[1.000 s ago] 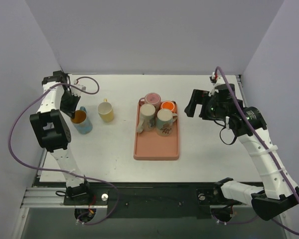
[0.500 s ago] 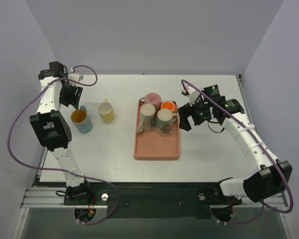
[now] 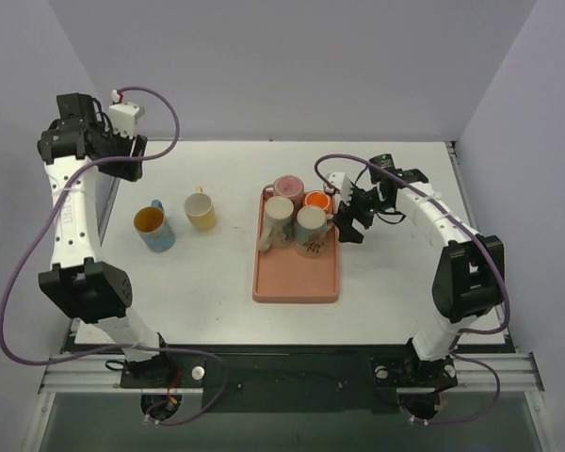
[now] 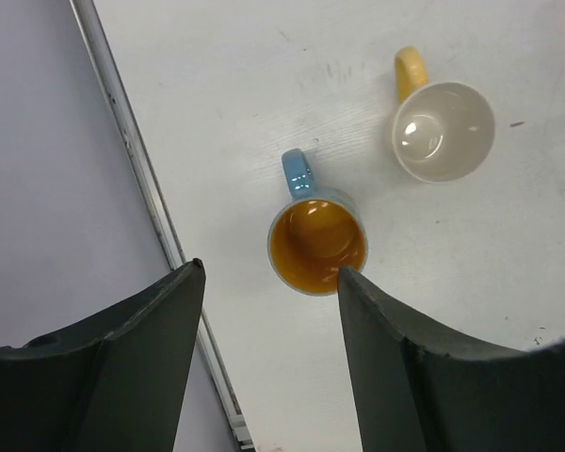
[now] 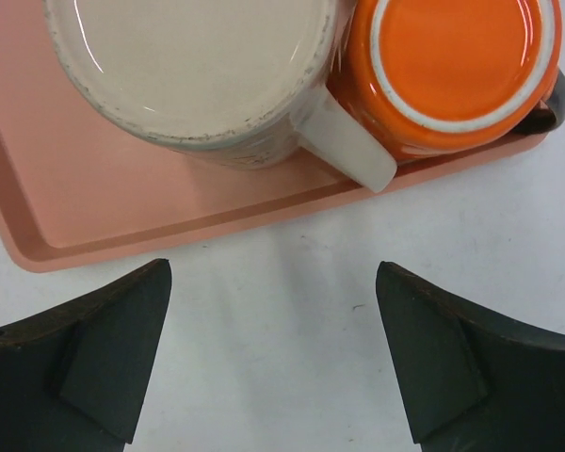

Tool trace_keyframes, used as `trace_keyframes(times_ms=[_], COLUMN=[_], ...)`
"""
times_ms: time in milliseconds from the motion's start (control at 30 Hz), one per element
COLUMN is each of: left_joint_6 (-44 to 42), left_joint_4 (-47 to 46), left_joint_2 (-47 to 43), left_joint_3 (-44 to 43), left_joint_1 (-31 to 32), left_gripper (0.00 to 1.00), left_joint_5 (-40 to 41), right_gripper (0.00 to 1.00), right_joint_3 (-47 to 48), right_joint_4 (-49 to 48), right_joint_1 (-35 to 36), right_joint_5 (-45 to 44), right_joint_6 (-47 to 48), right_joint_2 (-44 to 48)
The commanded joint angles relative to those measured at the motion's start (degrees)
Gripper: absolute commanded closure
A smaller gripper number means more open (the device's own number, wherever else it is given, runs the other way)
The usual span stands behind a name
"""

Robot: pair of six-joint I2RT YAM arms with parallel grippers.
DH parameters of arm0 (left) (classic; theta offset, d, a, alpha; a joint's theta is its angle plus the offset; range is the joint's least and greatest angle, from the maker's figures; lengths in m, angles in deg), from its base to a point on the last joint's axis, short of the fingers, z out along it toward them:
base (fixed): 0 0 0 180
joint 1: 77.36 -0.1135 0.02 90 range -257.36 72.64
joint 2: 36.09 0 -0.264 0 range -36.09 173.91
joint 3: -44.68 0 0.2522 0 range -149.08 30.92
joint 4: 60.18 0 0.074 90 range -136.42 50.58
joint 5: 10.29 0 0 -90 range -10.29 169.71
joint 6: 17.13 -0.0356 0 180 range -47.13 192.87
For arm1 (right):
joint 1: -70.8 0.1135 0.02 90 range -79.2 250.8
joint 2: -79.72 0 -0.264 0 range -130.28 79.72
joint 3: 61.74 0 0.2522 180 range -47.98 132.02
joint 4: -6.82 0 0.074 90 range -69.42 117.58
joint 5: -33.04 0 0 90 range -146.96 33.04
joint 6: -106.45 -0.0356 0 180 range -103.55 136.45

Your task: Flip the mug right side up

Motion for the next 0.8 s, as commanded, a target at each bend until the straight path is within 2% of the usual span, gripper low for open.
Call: trace_keyframes(times_ms=[0, 100, 300, 400, 533, 667, 767], left_joint_6=[-0.7, -0.3, 0.7, 0.9, 0.5, 0.4, 0.5], left_joint_4=[-5.3, -8.3, -11.5, -12.0, -12.3, -12.7, -13.0], left_joint_2=[-8.4, -12.7, -16.2, -16.3, -16.1, -15.6, -15.6], left_joint_3=[5.8, 10.4, 13.4, 13.9, 14.7, 15.0, 15.0], left_joint_1=[3.1, 4.5, 5.9, 6.1, 6.1, 6.1, 6.2], left_gripper=[0.31, 0.29, 0.27, 0.27, 0.28, 0.28, 0.27], left_joint_5=[-3.2, -3.5, -6.0, -6.0, -5.5, -5.6, -6.1], right_gripper=[0.16, 0.17, 0.26, 0.33, 0.35, 0.44, 0.46], right_joint_3=[3.3, 5.1, 8.3, 6.5, 3.3, 2.8, -0.1], right_joint_4=[0.8, 0.4, 0.2, 0.2, -0.7, -0.7, -0.8], right_joint_1=[0.0, 0.2, 1.8, 3.1, 4.1, 5.5, 6.1], right_joint_5=[4.5, 4.9, 5.4, 5.5, 6.0, 5.9, 6.5], right_joint_6=[11.2, 11.2, 10.6, 10.9, 11.2, 9.3, 9.6], right_joint_2=[-2.2, -5.4, -9.4, -9.2, -8.3, -8.0, -5.9])
